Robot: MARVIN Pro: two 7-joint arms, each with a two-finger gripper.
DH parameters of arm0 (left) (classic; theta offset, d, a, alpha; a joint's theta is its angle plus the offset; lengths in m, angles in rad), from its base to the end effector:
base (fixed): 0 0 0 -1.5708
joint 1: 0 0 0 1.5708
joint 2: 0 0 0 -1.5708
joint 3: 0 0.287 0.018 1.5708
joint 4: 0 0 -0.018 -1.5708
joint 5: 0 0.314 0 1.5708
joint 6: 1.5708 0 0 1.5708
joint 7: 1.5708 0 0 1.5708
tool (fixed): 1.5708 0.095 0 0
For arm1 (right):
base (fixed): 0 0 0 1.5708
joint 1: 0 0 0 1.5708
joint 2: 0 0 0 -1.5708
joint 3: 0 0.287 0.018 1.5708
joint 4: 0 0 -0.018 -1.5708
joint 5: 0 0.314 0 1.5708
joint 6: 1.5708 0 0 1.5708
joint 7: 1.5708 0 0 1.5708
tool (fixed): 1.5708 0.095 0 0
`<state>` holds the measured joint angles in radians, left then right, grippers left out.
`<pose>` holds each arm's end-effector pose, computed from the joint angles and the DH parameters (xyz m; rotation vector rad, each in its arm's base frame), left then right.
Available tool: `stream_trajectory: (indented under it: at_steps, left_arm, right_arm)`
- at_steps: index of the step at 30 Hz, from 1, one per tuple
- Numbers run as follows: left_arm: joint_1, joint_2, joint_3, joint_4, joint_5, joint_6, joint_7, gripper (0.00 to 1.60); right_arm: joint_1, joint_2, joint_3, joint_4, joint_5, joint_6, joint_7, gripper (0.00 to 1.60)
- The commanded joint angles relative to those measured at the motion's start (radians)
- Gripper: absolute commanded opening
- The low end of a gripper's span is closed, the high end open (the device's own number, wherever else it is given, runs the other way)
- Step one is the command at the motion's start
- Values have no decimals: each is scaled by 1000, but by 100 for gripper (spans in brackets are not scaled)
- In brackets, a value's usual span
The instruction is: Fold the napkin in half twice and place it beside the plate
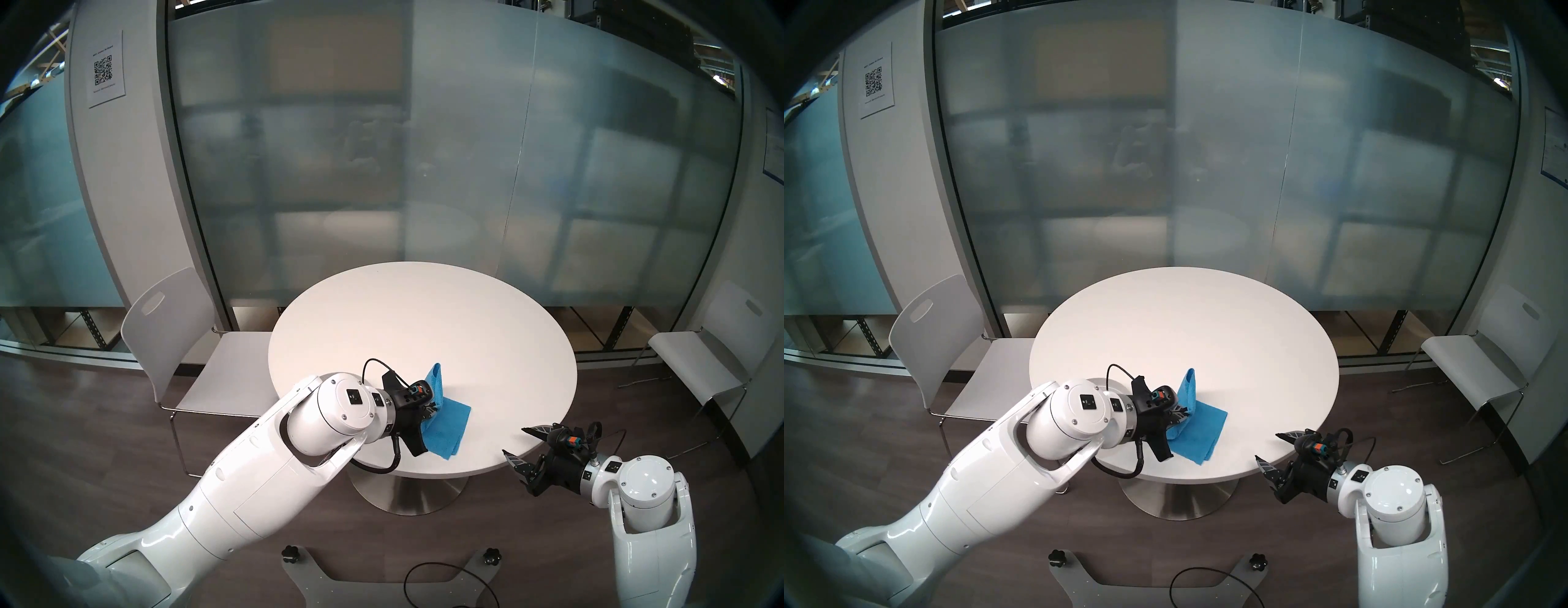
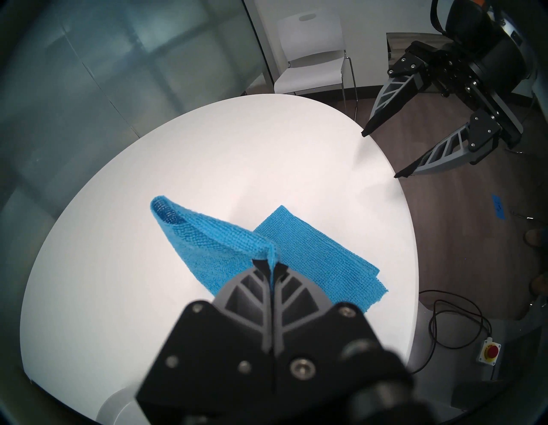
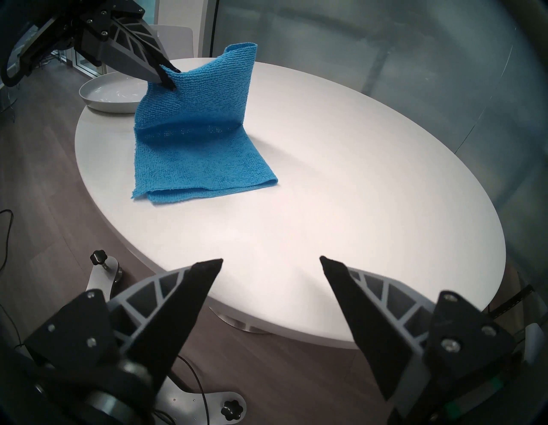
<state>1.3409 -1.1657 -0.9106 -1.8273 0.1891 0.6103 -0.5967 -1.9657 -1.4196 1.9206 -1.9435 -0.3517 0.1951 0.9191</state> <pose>0.3631 -0.1559 -0.2752 2.0660 -1.6094 1.2897 0.2801 -0.0980 -0.3228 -2.4643 -1.0399 -1.4723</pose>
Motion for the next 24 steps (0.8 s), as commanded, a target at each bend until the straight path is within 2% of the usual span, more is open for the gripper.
stream_trajectory:
  at_steps: [1,24]
  left_arm:
    - [1,0,9,-21,4,4,-2,0]
    - [-38,-60,70,72,34,-7,23,0]
  right_arm:
    - [6,-1,1,-16,7,-8,1,139]
    - [-8,-21,31,-12,10,-22,2,139]
